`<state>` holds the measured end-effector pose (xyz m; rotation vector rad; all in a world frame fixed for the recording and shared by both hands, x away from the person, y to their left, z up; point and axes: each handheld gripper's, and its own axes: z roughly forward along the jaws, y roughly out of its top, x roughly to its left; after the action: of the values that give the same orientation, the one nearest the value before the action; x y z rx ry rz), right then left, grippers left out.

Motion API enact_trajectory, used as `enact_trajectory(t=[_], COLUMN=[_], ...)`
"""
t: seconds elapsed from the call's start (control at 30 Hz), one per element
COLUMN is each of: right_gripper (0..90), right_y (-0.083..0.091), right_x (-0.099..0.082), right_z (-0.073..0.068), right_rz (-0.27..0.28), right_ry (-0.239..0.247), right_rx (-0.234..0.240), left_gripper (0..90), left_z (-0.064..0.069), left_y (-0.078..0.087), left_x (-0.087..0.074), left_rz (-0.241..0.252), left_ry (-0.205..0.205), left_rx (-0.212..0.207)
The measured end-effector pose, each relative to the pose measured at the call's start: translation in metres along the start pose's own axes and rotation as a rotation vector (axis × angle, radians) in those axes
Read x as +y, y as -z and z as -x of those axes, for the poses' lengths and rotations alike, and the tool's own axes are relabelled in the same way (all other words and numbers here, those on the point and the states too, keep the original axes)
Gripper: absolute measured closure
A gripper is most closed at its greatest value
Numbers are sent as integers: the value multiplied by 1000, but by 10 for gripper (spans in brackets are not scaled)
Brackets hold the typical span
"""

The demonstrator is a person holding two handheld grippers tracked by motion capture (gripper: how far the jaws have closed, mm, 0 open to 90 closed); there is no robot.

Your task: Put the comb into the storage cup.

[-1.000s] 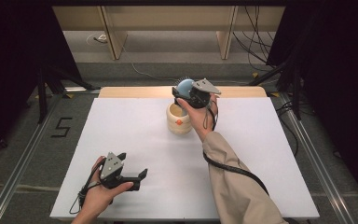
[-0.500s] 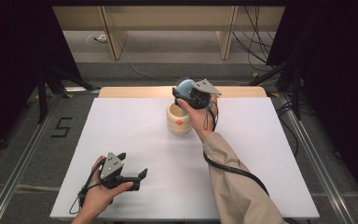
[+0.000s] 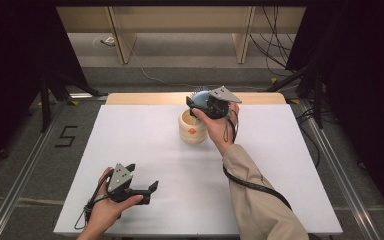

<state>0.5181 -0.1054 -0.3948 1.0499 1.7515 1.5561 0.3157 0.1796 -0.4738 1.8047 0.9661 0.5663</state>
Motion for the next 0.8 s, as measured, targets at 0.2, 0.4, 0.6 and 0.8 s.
enact_trajectory(t=[0.2, 0.4, 0.6, 0.8], right_gripper=[158, 157, 144, 86], right_y=[5, 8, 9, 11], right_x=[-3, -3, -3, -1], right_z=[2, 2, 3, 4], right_rz=[-4, -3, -7, -13], right_ry=[-2, -2, -4, 6], right_rx=[4, 2, 3, 14], left_gripper=[21, 21, 21, 21], left_z=[0, 0, 0, 0], left_y=[0, 0, 0, 0], left_x=[0, 0, 0, 0], left_rz=[-2, -2, 0, 0], left_ry=[0, -1, 1, 0], left_rx=[0, 1, 2, 2])
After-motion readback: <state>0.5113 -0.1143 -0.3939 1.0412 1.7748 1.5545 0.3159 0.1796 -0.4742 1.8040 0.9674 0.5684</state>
